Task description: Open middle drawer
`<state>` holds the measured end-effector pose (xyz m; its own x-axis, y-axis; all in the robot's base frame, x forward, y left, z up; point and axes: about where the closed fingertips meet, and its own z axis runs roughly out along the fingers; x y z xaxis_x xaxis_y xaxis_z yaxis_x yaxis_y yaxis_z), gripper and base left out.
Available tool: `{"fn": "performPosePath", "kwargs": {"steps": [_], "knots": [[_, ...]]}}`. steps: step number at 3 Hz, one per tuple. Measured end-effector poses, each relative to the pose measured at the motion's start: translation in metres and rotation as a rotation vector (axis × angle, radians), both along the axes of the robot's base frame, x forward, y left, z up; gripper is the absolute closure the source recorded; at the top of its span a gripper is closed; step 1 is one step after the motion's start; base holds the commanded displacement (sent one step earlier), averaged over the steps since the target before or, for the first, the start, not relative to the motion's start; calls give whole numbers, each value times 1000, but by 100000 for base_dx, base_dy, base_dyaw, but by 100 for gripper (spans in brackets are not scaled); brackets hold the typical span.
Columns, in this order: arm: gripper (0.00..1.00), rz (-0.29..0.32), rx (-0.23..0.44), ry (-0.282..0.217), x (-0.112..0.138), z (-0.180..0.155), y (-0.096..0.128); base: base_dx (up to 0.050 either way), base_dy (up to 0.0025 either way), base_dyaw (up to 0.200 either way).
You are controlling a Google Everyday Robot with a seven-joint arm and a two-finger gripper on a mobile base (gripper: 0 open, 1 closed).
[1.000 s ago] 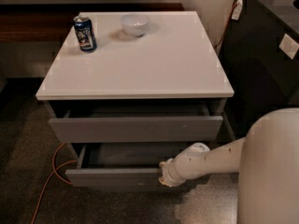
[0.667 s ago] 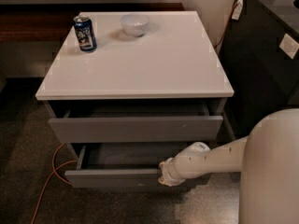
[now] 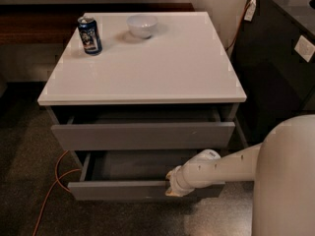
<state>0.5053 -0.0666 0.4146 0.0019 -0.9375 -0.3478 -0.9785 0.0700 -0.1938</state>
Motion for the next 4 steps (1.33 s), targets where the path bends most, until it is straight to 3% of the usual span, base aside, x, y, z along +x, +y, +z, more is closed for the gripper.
{"fn": "performPosePath", "kwargs": {"steps": [1,2,3,4], "knots": [[2,0,0,0,0,0,0,0,0,0],[0,24,62,-12,-26,10,18,0,0,0],[0,55,179,-54,-77,37,41,0,0,0],[0,86,271,-80,-104,61,69,0,0,0]]}}
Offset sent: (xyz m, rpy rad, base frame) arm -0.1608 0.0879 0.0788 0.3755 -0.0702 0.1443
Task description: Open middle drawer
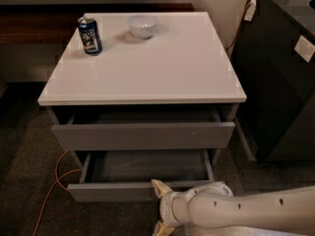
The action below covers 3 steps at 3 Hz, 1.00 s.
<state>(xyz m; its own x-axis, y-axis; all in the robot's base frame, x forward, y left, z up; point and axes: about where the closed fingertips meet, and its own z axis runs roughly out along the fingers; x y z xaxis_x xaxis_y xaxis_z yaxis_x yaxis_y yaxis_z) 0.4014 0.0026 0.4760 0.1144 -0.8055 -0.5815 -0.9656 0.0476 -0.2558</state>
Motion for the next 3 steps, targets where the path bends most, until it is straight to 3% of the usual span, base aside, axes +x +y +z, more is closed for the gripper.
{"fn": "performPosePath", "kwargs": {"steps": [1,2,3], "knots": [[0,24,41,-24,-6,17,18,0,0,0],[0,25,41,-24,-6,17,19,0,0,0],[15,-5,75,-10,3,17,16,0,0,0]]}}
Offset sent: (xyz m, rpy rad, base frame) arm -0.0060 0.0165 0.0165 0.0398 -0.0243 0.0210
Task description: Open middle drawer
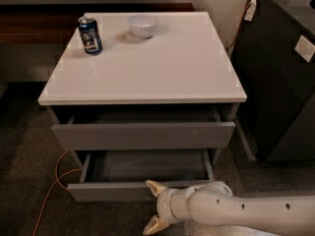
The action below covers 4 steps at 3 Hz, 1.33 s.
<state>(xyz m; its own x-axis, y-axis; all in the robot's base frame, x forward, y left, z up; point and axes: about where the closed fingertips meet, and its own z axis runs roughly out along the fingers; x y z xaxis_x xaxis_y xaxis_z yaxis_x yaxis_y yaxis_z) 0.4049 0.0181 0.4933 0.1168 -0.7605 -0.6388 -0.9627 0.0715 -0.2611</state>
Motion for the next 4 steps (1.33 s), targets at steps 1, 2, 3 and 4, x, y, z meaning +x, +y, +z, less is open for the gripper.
{"fn": "performPosePath", "kwargs": {"steps": [1,2,3,4], "knots": [[39,-46,77,40,22,5,-14,0,0,0],[70,-88,145,91,58,11,-42,0,0,0],[93,-112,169,116,80,12,-55,0,0,0],[100,-143,162,141,104,6,-65,0,0,0]]}}
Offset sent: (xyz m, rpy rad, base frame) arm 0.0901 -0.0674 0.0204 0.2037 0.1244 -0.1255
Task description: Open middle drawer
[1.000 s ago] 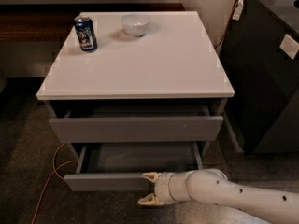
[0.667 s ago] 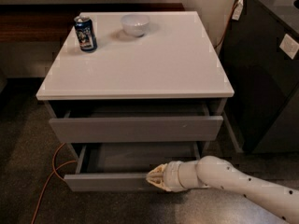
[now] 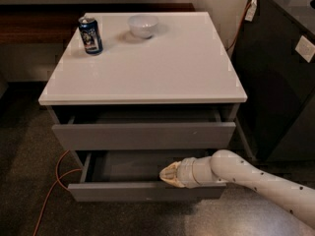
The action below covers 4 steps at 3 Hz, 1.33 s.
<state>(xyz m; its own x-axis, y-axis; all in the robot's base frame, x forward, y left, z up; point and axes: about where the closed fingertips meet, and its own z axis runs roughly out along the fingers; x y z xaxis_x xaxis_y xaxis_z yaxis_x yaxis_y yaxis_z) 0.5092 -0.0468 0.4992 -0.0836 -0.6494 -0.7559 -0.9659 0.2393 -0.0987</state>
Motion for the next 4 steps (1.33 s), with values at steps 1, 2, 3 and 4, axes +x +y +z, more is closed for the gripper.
{"fn": "performPosePath", "kwargs": {"steps": [1,2,3,4], "knots": [[100,-35,-44,41,24,-17,-6,0,0,0],[100,-57,-71,64,34,-29,-9,0,0,0],[100,-100,-112,81,34,-52,-9,0,0,0],[100,-104,-116,91,29,-61,-5,0,0,0]]}}
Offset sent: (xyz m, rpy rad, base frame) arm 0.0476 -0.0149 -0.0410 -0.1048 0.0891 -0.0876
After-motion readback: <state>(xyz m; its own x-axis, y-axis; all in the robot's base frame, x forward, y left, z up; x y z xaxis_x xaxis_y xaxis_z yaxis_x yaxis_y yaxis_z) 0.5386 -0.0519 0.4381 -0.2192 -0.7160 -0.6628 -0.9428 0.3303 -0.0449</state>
